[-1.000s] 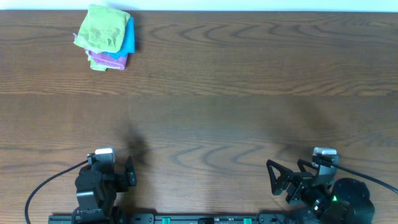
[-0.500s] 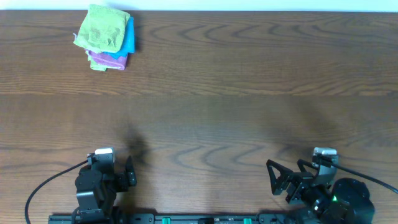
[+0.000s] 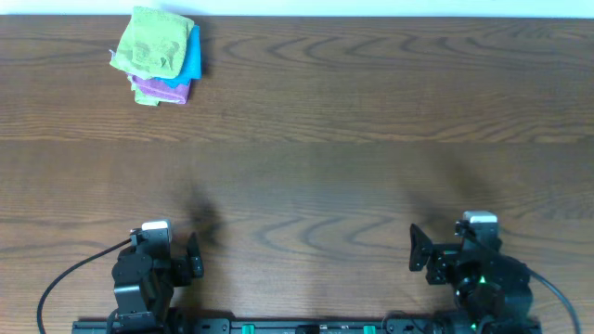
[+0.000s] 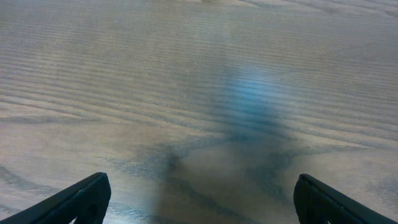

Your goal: Fold the cloth

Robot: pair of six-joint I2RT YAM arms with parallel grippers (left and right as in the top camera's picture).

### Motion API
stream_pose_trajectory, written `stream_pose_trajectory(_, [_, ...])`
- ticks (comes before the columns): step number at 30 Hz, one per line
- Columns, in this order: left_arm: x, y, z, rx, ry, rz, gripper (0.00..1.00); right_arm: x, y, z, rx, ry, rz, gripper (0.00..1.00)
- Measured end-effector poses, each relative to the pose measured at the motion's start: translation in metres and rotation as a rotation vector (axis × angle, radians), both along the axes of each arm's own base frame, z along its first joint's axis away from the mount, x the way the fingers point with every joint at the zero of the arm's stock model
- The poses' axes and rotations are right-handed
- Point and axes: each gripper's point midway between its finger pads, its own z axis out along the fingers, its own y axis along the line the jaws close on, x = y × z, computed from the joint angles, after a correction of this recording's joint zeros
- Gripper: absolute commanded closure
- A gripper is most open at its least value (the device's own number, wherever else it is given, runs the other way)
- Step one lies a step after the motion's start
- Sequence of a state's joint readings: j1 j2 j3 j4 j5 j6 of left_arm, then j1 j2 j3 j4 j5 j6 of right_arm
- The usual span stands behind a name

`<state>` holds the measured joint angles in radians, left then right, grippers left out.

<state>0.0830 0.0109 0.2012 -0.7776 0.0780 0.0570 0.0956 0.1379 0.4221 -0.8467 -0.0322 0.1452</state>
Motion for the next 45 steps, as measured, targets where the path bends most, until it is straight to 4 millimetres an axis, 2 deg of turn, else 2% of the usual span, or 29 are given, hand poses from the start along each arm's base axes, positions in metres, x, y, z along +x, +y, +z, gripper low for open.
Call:
stream_pose_trajectory(6, [0.0,0.0,0.0,0.0,0.0,0.0,0.05,-0.001,-0.011,-0.029,-0.074,0.01,-0.016,0.01])
stream_pose_trajectory(17, [0.0,0.0,0.0,0.0,0.0,0.0,0.05,-0.002,-0.013,-0.055,-0.095,0.056,-0.008,0.01])
stream_pose_trajectory(23, [0.0,0.0,0.0,0.001,0.0,0.0,0.05,-0.004,-0.016,-0.075,-0.097,0.105,-0.025,0.01])
stream_pose_trajectory(45, [0.0,0.0,0.0,0.001,0.0,0.0,0.05,-0.003,-0.02,-0.077,-0.097,0.108,-0.044,0.01])
